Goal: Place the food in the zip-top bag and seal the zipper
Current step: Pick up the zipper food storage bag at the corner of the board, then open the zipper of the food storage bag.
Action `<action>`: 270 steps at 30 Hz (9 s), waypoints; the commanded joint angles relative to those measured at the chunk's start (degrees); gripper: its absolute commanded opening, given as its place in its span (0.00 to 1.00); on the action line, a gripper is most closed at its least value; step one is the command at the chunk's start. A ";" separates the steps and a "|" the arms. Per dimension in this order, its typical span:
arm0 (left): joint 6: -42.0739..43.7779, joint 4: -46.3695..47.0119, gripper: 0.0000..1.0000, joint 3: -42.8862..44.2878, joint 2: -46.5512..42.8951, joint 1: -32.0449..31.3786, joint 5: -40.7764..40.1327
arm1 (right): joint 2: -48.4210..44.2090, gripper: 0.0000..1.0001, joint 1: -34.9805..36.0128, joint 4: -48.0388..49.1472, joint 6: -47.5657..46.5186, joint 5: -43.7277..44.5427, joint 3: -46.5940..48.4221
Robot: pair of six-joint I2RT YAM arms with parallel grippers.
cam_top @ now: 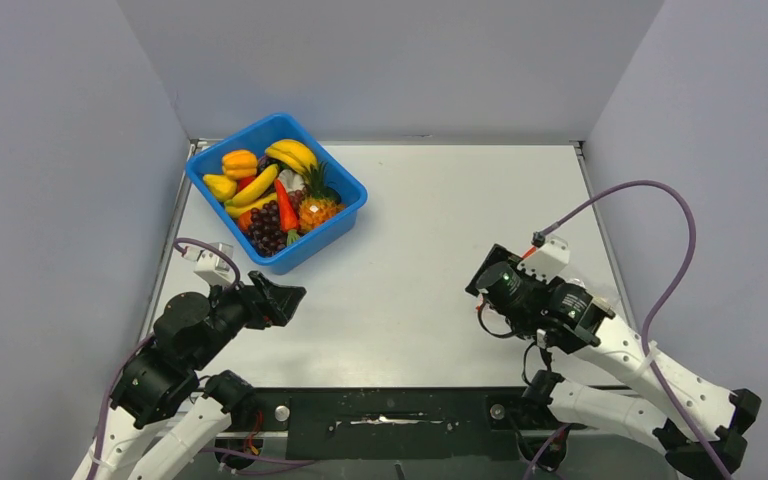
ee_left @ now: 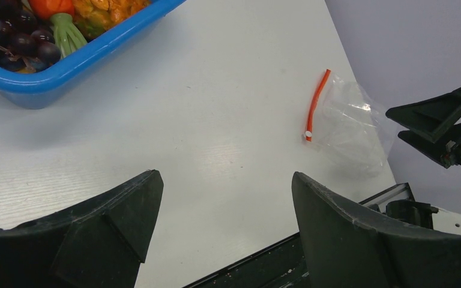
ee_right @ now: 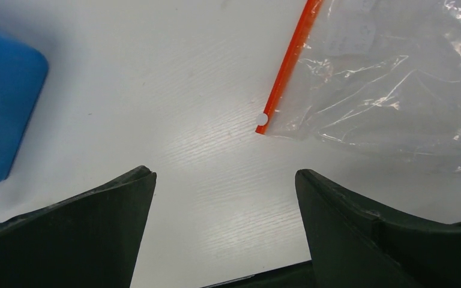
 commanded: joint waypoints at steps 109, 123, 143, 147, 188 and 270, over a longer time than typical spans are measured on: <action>62.90 33.77 0.59 -13.58 10.98 -1.24 57.06 | 7.31 0.00 8.48 38.32 -44.27 -65.48 0.15; 52.63 36.44 0.00 -12.73 7.40 -1.34 57.26 | 2.09 0.24 9.36 38.30 -41.87 -42.90 0.29; 8.85 53.42 0.00 -11.91 12.55 -1.35 18.21 | -13.01 0.78 9.34 46.47 -33.22 -19.28 -2.36; 3.59 52.06 0.00 -10.68 15.62 -1.48 15.09 | -8.01 0.77 9.38 46.83 -34.70 -23.96 -1.31; -24.75 52.08 0.00 -22.12 3.74 -1.65 4.17 | 29.01 0.51 19.66 63.17 -23.62 -18.77 4.58; -16.61 39.02 0.28 -21.05 -5.88 -1.54 4.24 | 23.34 0.00 15.67 75.85 -23.40 -30.23 -6.85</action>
